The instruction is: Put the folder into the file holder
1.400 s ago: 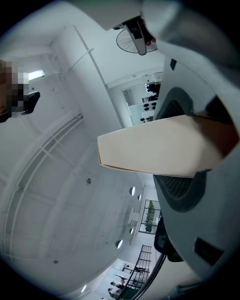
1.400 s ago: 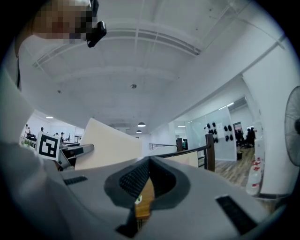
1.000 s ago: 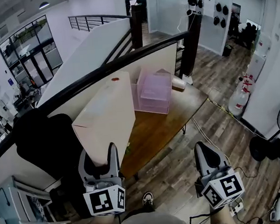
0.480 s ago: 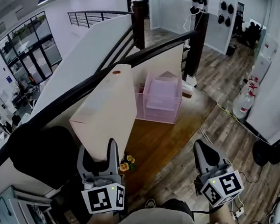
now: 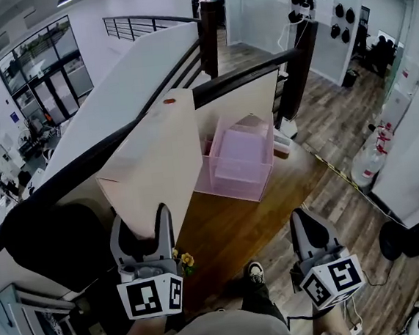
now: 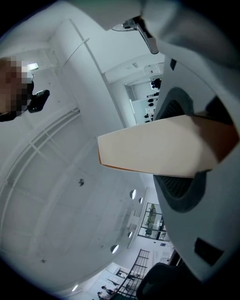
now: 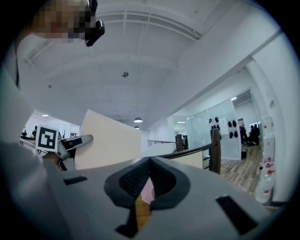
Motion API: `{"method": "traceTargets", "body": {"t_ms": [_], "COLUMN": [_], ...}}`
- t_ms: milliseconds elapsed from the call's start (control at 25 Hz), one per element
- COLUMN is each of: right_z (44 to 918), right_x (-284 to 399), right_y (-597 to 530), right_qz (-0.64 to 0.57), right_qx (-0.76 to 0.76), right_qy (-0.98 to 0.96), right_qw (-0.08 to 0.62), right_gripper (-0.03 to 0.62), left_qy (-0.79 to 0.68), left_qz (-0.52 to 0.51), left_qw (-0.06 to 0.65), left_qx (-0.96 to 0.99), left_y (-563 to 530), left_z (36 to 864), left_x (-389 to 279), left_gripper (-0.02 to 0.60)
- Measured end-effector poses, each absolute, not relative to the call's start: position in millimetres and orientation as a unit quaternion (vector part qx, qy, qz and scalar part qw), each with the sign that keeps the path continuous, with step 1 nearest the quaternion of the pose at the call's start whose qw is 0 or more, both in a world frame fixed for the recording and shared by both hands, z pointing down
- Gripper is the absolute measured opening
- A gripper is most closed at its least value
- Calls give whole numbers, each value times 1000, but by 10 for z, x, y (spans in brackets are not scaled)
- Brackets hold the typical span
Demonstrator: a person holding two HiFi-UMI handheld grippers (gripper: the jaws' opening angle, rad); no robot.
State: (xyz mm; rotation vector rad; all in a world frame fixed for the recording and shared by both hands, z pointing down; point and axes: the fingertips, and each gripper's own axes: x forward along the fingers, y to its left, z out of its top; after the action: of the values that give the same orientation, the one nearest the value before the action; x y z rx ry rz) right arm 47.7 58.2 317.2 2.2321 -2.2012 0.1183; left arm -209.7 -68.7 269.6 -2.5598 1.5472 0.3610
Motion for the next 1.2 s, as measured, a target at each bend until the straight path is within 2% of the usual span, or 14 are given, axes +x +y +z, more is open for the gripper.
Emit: {"method": "traceTargets", "body": {"t_ms": [680, 1200], "right_z": [3263, 3478], "right_x": [1769, 2089], "right_y": [-1115, -1781], "right_qz": [61, 88], "right_qx": [591, 525], "right_qy": [-804, -846], "right_qw": [17, 13], "right_gripper": [3, 3], "left_qy": [618, 657], "left_qz": [83, 51], "left_qw": [74, 78], "left_qx": [-779, -748], "left_y": [-1708, -1830], "left_z": [2708, 2817], "left_x": [-976, -669], "left_gripper": [287, 287]}}
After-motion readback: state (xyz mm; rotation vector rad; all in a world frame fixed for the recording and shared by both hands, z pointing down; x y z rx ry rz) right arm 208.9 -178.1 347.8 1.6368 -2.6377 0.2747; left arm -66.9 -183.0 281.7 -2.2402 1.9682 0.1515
